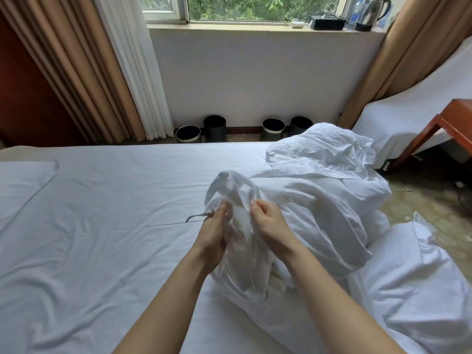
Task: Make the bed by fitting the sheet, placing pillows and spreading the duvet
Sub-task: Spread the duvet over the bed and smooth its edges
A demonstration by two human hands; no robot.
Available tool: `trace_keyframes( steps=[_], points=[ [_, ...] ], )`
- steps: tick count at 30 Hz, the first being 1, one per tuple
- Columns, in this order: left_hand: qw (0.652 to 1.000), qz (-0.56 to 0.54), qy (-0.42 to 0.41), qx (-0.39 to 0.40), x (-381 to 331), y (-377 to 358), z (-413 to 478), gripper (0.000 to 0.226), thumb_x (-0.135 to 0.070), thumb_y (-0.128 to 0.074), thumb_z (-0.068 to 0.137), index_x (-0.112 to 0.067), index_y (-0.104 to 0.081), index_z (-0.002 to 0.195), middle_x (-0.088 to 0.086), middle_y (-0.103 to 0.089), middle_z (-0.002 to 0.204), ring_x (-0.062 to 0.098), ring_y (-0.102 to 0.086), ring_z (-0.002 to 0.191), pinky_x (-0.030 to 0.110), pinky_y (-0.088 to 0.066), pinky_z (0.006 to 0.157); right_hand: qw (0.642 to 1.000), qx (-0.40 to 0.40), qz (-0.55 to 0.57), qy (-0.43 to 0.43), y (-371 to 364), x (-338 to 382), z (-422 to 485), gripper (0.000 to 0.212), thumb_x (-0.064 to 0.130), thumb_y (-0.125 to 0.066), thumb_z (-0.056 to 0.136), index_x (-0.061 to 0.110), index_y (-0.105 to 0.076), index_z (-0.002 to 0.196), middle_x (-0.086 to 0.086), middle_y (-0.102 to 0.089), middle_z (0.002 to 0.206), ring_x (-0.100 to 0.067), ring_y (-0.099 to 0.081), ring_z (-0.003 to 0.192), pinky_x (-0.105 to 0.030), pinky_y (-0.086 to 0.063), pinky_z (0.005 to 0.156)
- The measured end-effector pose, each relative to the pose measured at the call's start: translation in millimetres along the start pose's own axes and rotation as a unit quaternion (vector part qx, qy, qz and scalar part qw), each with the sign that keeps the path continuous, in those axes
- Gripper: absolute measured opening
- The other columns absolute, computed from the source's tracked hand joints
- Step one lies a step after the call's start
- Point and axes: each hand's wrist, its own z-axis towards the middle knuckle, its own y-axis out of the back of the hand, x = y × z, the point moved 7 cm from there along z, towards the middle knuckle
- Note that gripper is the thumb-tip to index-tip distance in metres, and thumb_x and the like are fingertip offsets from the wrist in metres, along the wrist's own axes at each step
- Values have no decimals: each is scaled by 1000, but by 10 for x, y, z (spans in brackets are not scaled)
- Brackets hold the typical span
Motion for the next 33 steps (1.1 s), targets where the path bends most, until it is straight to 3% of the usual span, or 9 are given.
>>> trace_keyframes(
  steps=[5, 9, 13, 15, 19, 22, 25, 30, 33],
  points=[
    [989, 134, 56, -32, 94, 227, -25, 60, -56, -67, 71, -10, -66, 110, 11, -72, 98, 20, -69, 88, 26, -56, 66, 988, 124, -73, -51, -418, -273, -126, 28, 0, -44, 90, 7, -47, 64, 0, -42, 62, -2, -38, 58, -23, -32, 56],
    [966, 180, 76, -167, 201, 531, 14, 43, -25, -77, 76, -2, -64, 111, 17, -70, 89, 26, -68, 72, 28, -54, 57, 957, 255, 61, -127, -463, -445, -495, 44, -15, -38, 89, 11, -60, 116, 11, -64, 102, 7, -57, 95, -9, -43, 84],
    [975, 65, 101, -189, 317, 399, 7, 33, -29, -69, 84, -14, -59, 113, 8, -66, 78, 22, -63, 62, 25, -50, 45, 965, 43, 121, -229, 85, -1040, -651, 25, 1, -43, 96, 10, -66, 98, -4, -65, 99, -12, -61, 87, -19, -48, 77],
    [976, 30, 107, -189, 283, 293, -12, 26, -35, -63, 88, -21, -56, 109, 3, -63, 66, 18, -59, 55, 23, -47, 41, 929, -82, 70, -355, 387, -1511, -891, 21, 17, -46, 96, 14, -64, 86, -7, -59, 95, -18, -55, 80, -25, -42, 66],
    [974, -42, 105, -195, 59, 190, -139, 25, -33, -54, 94, -17, -47, 76, -2, -55, 35, 14, -56, 36, 30, -42, 55, 814, -89, 212, -534, 207, -1902, -1364, 61, 64, -42, 87, 21, -49, 130, -5, -49, 125, -27, -51, 98, -40, -41, 81],
    [973, -81, 102, -191, -106, 244, -220, 24, -32, -54, 94, -20, -48, 74, 1, -57, 38, 17, -58, 40, 36, -45, 64, 770, -94, 340, -532, -124, -1828, -1234, 80, 78, -35, 79, 23, -42, 136, -12, -43, 142, -38, -46, 120, -56, -39, 90],
    [968, -116, 88, -204, -298, 487, -257, 19, -29, -55, 94, -21, -49, 78, 7, -59, 71, 22, -57, 67, 43, -48, 78, 755, -139, 425, -480, -391, -1746, -963, 91, 87, -42, 65, 26, -46, 132, -14, -53, 133, -40, -56, 110, -58, -49, 73],
    [971, -136, 35, -195, -796, 1180, -162, 43, -32, -65, 87, -11, -54, 123, 12, -64, 116, 30, -63, 102, 45, -54, 76, 769, -245, 441, -391, -643, -1918, -548, 121, 66, -85, 20, 19, -55, 127, -14, -64, 119, -37, -65, 100, -59, -53, 77],
    [968, -142, 24, -204, -1136, 1622, -119, 50, -34, -65, 86, -11, -52, 128, 13, -63, 119, 29, -65, 97, 40, -53, 61, 784, -313, 430, -319, -799, -1215, -412, 74, 30, -89, 57, 9, -54, 119, -14, -63, 113, -32, -66, 91, -53, -55, 79]
  ],
)
